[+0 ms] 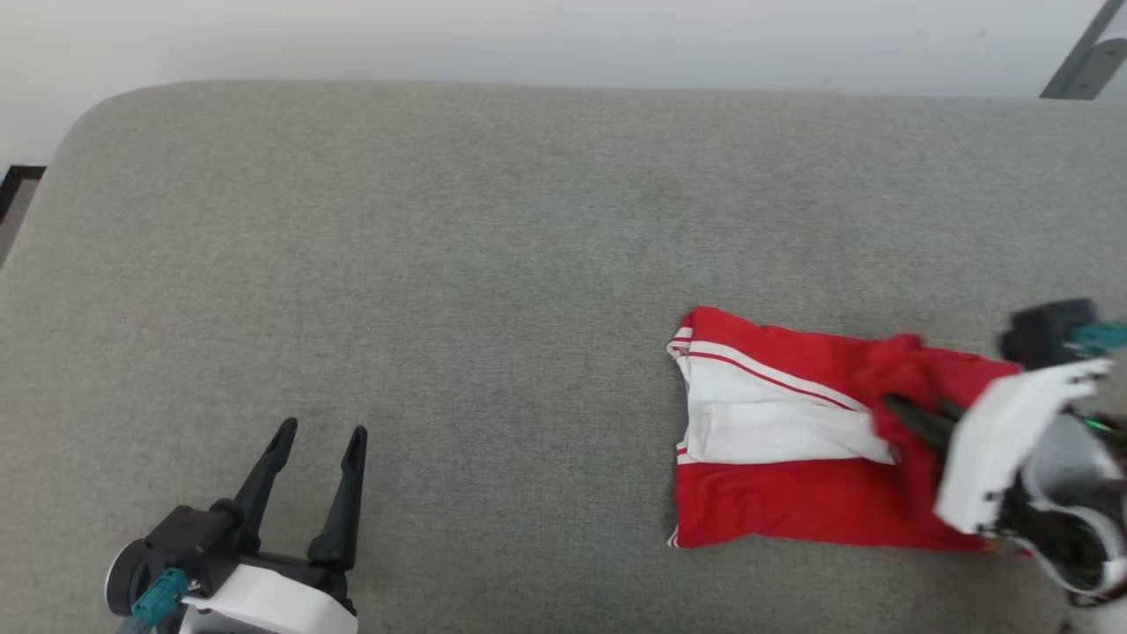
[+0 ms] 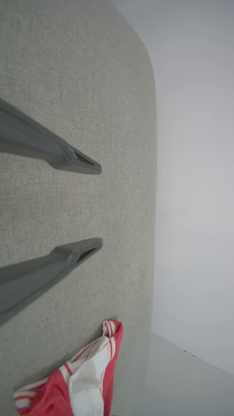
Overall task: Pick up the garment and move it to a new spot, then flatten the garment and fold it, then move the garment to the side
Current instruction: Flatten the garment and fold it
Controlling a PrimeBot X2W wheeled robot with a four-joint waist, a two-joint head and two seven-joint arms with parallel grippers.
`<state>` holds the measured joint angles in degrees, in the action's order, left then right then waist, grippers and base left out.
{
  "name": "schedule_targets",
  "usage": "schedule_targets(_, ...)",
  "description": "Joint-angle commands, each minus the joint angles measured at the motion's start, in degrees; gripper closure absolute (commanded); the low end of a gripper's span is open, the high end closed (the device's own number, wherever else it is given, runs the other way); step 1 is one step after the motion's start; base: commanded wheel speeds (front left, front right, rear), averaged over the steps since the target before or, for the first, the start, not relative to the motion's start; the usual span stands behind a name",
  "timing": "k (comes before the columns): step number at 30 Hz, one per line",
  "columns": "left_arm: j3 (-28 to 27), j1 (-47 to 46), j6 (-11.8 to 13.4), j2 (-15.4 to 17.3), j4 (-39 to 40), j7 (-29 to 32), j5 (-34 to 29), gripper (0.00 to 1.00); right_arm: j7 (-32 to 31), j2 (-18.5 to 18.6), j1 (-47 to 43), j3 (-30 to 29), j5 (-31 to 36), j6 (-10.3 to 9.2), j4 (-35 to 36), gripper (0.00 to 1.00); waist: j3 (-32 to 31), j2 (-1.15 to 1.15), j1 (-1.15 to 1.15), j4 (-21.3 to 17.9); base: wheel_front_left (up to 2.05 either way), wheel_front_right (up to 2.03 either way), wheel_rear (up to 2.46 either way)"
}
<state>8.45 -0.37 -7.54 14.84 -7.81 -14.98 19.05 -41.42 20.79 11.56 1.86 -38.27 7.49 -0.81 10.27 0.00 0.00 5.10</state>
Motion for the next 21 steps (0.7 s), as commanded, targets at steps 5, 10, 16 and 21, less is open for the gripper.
schedule_targets(5,0.5,-0.6,0.1,-0.7,-0.2,-0.3,0.8,0.00,0.1,-1.1,3.5,8.0,-0.4,-0.01,1.9,1.00,0.1,0.00,0.00,1.7,0.00,0.00,0.00)
schedule_targets(10,1.3,-1.4,0.1,-1.2,-0.5,-0.3,1.3,0.00,1.4,-1.8,6.9,13.6,0.0,-0.01,-0.8,1.00,0.5,0.00,0.00,3.5,0.00,0.00,0.00)
schedule_targets(16,2.5,-2.9,0.1,-1.5,-0.7,-0.3,1.8,0.00,4.6,-2.1,10.1,15.3,0.7,-0.01,-7.5,1.00,2.0,0.00,0.00,5.6,0.00,0.00,0.00)
schedule_targets(21,3.2,-4.4,0.1,-1.7,-1.5,-0.3,2.6,0.00,7.6,-2.7,11.9,17.0,0.5,-0.01,-13.7,1.00,2.5,0.00,0.00,6.9,0.00,0.00,0.00)
